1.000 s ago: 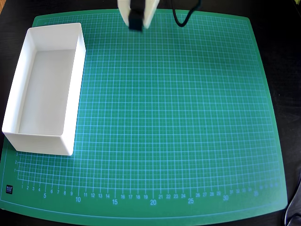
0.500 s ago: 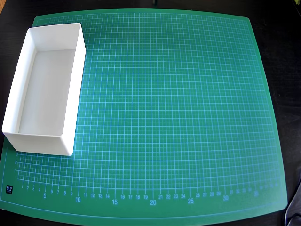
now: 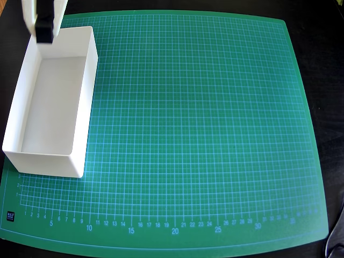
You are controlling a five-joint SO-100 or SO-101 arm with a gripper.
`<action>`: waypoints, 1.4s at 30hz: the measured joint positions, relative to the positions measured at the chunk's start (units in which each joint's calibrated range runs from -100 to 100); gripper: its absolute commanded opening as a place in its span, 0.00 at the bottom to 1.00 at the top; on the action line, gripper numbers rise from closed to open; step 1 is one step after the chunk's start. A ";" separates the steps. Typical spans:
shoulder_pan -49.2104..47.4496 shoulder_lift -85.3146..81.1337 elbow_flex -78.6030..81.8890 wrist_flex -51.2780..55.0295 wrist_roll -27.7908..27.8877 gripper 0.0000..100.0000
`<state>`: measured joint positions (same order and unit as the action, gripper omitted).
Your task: Grab the black cube and put it in the white bin
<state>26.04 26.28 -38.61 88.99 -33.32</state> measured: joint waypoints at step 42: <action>0.00 12.67 -22.00 9.30 -5.96 0.17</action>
<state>26.04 38.95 -60.62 98.29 -39.28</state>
